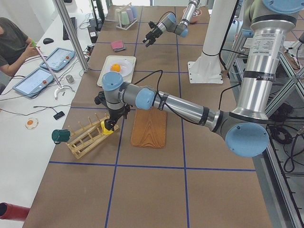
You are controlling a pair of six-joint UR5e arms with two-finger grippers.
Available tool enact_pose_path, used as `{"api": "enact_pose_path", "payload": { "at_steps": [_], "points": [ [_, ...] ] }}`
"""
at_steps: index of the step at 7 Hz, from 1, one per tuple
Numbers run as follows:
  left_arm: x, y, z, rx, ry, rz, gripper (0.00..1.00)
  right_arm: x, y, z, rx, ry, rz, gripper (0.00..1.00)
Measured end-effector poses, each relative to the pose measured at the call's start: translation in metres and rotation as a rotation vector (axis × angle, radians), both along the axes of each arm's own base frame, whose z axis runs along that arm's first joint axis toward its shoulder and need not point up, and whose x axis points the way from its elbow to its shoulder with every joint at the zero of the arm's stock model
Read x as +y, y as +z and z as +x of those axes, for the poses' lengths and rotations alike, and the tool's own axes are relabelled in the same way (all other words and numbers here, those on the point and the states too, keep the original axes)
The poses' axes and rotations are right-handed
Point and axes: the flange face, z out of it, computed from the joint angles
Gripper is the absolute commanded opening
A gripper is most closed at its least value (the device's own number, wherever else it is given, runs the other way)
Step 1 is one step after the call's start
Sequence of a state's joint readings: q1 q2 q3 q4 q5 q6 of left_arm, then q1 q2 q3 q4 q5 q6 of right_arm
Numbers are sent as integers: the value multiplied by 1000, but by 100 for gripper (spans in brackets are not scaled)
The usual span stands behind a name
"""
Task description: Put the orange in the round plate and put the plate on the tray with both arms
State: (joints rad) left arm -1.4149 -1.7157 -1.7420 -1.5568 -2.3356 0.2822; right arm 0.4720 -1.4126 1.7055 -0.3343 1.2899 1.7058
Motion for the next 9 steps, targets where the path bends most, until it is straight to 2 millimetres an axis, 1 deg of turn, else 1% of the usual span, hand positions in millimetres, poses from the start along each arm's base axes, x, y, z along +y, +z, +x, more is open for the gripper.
{"api": "enact_pose_path", "payload": {
  "at_steps": [1,2,3,4,5,6,7,8,9],
  "points": [
    [0,0,0,1,0,1,99,-21,17,46,118,-97,90,100],
    [0,0,-1,1,-1,1,99,-50,41,110,248,-207,183,100],
    [1,0,-1,1,-1,1,99,-73,63,172,373,-300,277,100],
    [1,0,-1,0,-1,1,99,-89,84,230,501,-378,353,100],
    [1,0,-1,0,-2,1,99,-95,109,273,620,-446,403,100],
    [1,0,-2,0,-2,1,99,-93,138,301,731,-511,435,100],
    [1,1,-2,0,-4,0,99,-90,168,322,843,-593,458,100],
    [3,3,-3,0,-4,-3,99,-91,193,346,939,-687,466,100],
    [5,7,-5,0,-6,-8,99,-94,213,377,1012,-783,472,100]
  ]
}}
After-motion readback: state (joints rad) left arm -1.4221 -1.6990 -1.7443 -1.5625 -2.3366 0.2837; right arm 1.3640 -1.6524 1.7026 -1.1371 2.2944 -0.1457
